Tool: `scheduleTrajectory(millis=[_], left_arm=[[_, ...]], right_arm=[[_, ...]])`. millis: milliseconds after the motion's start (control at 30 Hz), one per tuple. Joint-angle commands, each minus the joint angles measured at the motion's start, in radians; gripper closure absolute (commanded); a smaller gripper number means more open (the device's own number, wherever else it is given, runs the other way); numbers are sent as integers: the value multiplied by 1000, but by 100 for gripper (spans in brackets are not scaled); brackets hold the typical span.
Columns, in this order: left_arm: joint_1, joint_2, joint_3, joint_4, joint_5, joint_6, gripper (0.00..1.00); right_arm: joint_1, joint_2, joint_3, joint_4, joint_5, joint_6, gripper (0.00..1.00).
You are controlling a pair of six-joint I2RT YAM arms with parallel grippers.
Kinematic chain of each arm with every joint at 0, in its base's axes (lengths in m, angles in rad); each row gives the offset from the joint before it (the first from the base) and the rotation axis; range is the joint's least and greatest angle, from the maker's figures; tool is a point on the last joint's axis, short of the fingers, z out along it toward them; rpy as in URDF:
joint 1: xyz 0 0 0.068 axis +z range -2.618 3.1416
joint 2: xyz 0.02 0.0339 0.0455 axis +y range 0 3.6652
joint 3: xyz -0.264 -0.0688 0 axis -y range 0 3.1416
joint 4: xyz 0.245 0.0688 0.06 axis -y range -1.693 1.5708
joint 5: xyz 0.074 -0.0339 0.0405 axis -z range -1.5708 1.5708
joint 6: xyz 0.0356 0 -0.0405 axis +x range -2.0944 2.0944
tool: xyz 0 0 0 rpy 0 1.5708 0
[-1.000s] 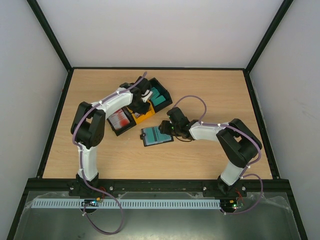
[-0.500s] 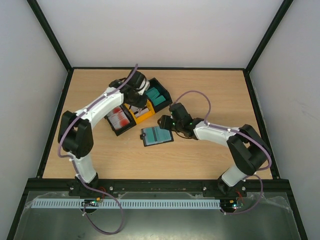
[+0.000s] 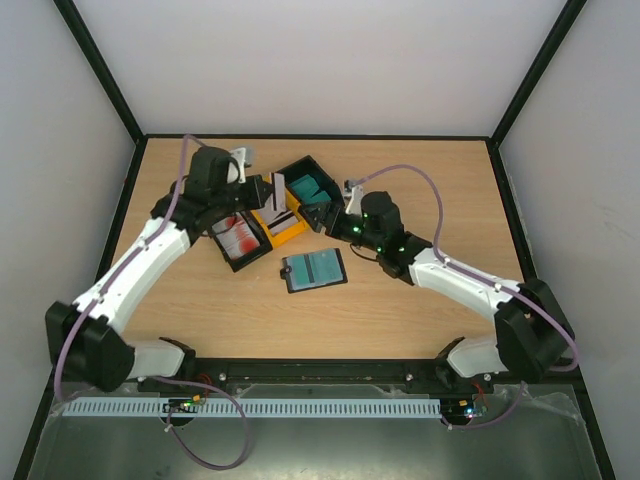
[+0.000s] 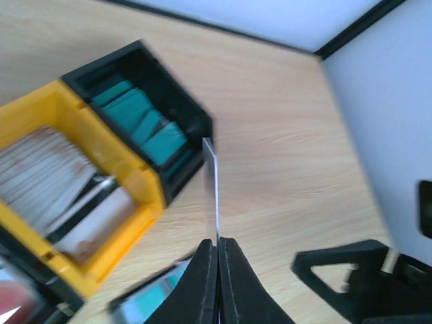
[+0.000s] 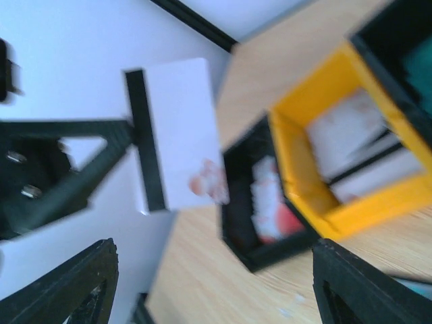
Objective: Put the credit cards into the card holder
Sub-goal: Pick up the credit card from the storage box.
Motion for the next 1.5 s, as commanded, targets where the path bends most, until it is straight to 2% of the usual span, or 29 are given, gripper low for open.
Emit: scheduleTrajectory(millis=[0,100,333,500,767,867,900,967,1067,1200,1367,1400,1467], left_arm=[[25,-123,-96,279,225,-235,97],[26,-193,-166,428,311,-363,97],[30,-275,-257,666,435,-548,97],[30,-301,-282,728,480,-596,97],[28,-321,-315,752,508,-621,97],[24,-322,-334,754,515,-625,92],[20,-320,-338,752,516,-625,87],[7,-319,-345,749,515,-614,70],[-24,-316,-350,729,503,-585,64],[-49,-319,-361,718,479,-572,69],[-61,-340,-366,702,451,-543,95],[-63,-346,-364,678,436,-522,97],[-70,-355,-362,617,395,-468,97]], right_arm=[[-6,-56,-20,250,-86,134,22],[-6,-80,-33,315,-87,179,25],[-9,-144,6,283,-37,171,33],[-9,-143,13,360,-163,249,43],[-8,-143,-39,505,-232,347,83],[-8,-133,-52,577,-266,390,98],[-8,-132,-58,591,-268,400,98],[-9,-136,-69,608,-260,416,98],[-8,-148,-81,609,-236,421,98],[-8,-159,-89,584,-202,423,98],[-9,-168,-106,528,-153,420,98],[-8,-173,-110,510,-145,414,98],[-8,-189,-113,434,-118,367,83]])
